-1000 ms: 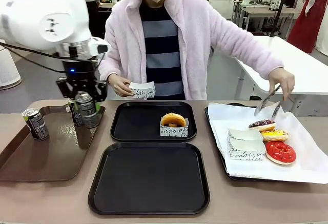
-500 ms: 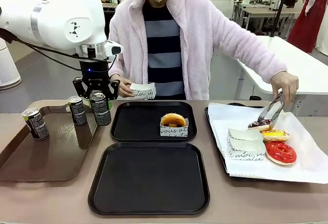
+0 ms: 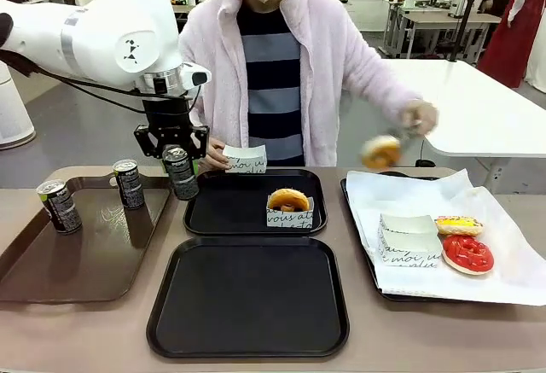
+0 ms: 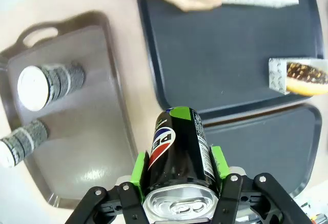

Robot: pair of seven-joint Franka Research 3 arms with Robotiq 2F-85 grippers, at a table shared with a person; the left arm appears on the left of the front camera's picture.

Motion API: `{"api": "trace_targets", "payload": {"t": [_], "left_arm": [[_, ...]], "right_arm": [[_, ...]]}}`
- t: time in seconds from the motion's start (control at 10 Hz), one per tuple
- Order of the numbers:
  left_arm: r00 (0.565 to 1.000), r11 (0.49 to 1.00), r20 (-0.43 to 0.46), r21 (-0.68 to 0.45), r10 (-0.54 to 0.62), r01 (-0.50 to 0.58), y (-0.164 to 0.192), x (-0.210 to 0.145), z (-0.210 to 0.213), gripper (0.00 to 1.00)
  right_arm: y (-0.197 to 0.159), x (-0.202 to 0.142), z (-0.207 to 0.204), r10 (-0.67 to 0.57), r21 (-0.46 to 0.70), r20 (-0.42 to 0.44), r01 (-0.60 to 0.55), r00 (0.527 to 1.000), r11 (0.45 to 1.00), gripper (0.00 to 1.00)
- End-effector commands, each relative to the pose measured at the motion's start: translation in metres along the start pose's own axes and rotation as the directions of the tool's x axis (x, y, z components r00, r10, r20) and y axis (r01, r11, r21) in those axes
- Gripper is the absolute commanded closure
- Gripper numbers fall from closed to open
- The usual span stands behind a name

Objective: Set up donuts and drinks on trays.
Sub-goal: Pick up one Pepsi coke and place it on the Flat Tray.

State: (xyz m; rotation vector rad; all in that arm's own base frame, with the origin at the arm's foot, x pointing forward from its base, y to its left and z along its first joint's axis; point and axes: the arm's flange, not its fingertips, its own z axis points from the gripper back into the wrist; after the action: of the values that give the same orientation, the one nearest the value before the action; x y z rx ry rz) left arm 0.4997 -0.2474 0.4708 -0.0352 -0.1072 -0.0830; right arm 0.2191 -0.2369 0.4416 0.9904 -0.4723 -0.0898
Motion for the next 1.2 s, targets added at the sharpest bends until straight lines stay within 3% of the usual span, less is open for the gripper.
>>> {"api": "trace_targets", "payload": {"t": [0.0,0.2,0.3,0.4,0.5,0.7,0.8,1.1], "left_arm": [[1.000,1.000,0.028,-0.029,-0.004,0.005,-0.014,0.024,-0.001,0.41],[1.000,1.000,-0.004,-0.026,-0.004,0.004,-0.027,0.040,-0.019,0.41],[0.997,0.999,-0.081,-0.042,-0.010,0.007,-0.032,0.041,-0.031,0.41],[0.987,1.000,-0.162,-0.015,-0.022,0.020,-0.030,0.015,-0.026,0.41],[0.959,0.992,-0.253,-0.022,-0.125,0.123,-0.013,-0.029,-0.006,0.41],[0.949,0.973,-0.217,-0.016,-0.228,0.229,0.028,-0.114,0.020,0.41],[0.954,0.970,-0.184,-0.006,-0.239,0.242,0.037,-0.138,0.027,0.41],[0.973,0.981,-0.131,0.026,-0.189,0.194,0.033,-0.145,0.028,0.41]], "right_arm": [[-0.001,0.001,0.000,0.013,0.017,0.012,-0.013,1.000,1.000,0.00],[-0.001,0.001,0.000,0.013,0.017,0.012,-0.013,1.000,1.000,0.00],[-0.001,0.001,0.000,0.013,0.017,0.012,-0.013,1.000,1.000,0.00],[-0.001,0.001,0.000,0.013,0.017,0.012,-0.013,1.000,1.000,0.00],[-0.001,0.001,0.000,0.013,0.017,0.012,-0.013,1.000,1.000,0.00],[-0.001,0.001,0.000,0.013,0.017,0.012,-0.013,1.000,1.000,0.00],[-0.001,0.001,0.000,0.013,0.017,0.012,-0.013,1.000,1.000,0.00],[-0.001,0.001,0.000,0.013,0.017,0.012,-0.013,1.000,1.000,0.00]]}}
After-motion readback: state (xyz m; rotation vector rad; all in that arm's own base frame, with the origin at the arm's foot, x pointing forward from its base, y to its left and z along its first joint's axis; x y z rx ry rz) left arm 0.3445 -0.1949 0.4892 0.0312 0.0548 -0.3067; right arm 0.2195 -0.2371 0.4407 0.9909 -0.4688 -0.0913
